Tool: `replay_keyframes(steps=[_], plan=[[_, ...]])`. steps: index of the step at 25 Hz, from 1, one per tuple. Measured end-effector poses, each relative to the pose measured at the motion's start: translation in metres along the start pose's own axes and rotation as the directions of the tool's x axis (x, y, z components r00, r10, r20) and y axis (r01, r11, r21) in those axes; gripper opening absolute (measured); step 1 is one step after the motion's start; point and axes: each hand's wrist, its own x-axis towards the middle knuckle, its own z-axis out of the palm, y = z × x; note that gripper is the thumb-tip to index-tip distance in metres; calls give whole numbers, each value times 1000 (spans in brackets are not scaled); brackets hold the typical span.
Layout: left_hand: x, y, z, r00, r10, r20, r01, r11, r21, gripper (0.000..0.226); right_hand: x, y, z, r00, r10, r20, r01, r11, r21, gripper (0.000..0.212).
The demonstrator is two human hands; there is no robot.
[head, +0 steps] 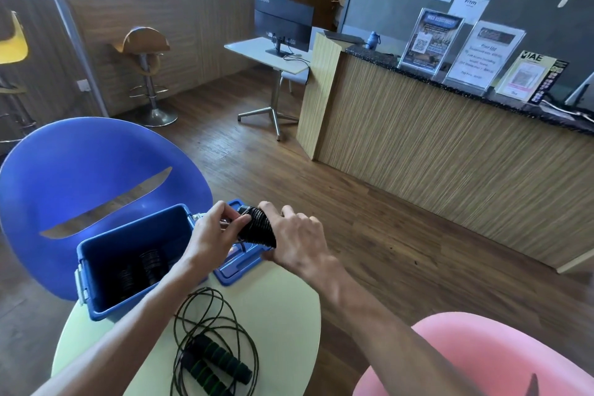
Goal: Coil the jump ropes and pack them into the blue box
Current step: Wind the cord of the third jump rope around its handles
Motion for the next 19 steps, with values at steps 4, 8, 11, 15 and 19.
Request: replay_keyframes(steps=[4,8,11,15,19], plan=[[-1,8,-2,998,-1,-70,-5,995,-95,22,0,-3,4,989,41,-144,-22,991,134,55],[0,10,5,986,25,-164,-60,975,-212,18,5,-4,-2,985,31,-168,-1,984,178,56],[1,2,8,981,40,-190,-90,961,-262,15,4,-3,0,983,7,-183,21,989,149,55],[-7,-2,17,964,100,-246,-147,972,-183,16,2,-1,8,982,20,-187,5,991,131,52],[-9,-3,28,928,218,-302,-233,972,-13,13,6,1,8,975,39,-217,-13,993,119,50]])
